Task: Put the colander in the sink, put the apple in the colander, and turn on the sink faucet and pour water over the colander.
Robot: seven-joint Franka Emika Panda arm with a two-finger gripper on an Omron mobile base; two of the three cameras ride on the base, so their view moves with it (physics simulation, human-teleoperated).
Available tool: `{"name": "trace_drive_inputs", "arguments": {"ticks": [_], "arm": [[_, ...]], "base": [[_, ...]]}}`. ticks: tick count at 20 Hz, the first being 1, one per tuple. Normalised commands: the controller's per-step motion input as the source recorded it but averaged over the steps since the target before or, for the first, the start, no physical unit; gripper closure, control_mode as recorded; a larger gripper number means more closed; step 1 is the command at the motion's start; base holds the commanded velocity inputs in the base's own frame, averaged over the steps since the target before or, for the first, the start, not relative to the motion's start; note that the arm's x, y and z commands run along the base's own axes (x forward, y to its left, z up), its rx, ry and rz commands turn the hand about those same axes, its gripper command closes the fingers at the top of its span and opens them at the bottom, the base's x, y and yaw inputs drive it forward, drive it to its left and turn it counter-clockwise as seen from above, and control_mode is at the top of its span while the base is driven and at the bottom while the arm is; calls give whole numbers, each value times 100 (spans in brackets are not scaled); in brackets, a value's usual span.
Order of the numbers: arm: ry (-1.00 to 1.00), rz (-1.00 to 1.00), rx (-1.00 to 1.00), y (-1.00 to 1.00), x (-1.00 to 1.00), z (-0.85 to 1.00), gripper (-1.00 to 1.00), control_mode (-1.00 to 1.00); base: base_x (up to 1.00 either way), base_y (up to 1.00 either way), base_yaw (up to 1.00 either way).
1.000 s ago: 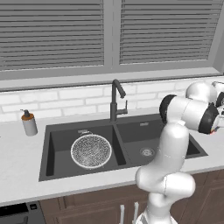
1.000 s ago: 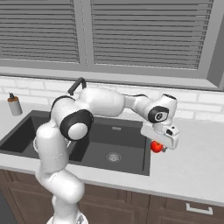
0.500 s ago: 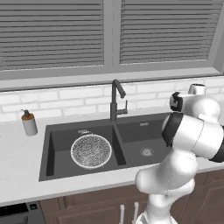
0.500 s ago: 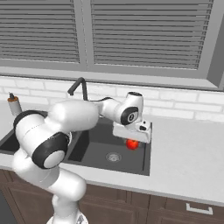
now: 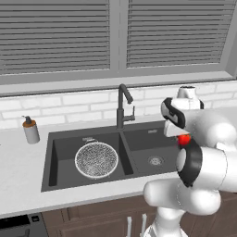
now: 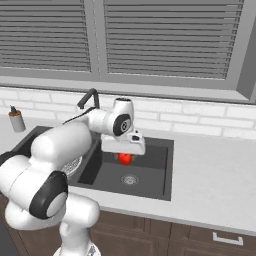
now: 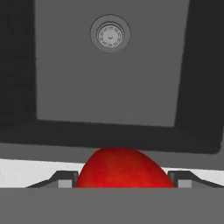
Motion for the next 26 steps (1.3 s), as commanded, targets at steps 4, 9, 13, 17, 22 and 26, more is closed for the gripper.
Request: {"name": "trace_drive_inputs", "arguments": {"ticks": [4,9,13,17,22,26], "arm": [[0,3,1,94,-1,11,100,-100],[-10,-3,0,99,-7,7,100,-100],[-21,-3,0,98,-35,0,100,-100],[-20,-4,0,89,-41,0,100,-100],[-9,-9,0,88,-15,2,100,-100],[-1,-16,0,92,25,6,100,-100]], "base": [[0,0,0],[0,0,0],[0,0,0],[0,0,0],[0,0,0],[0,0,0]]}}
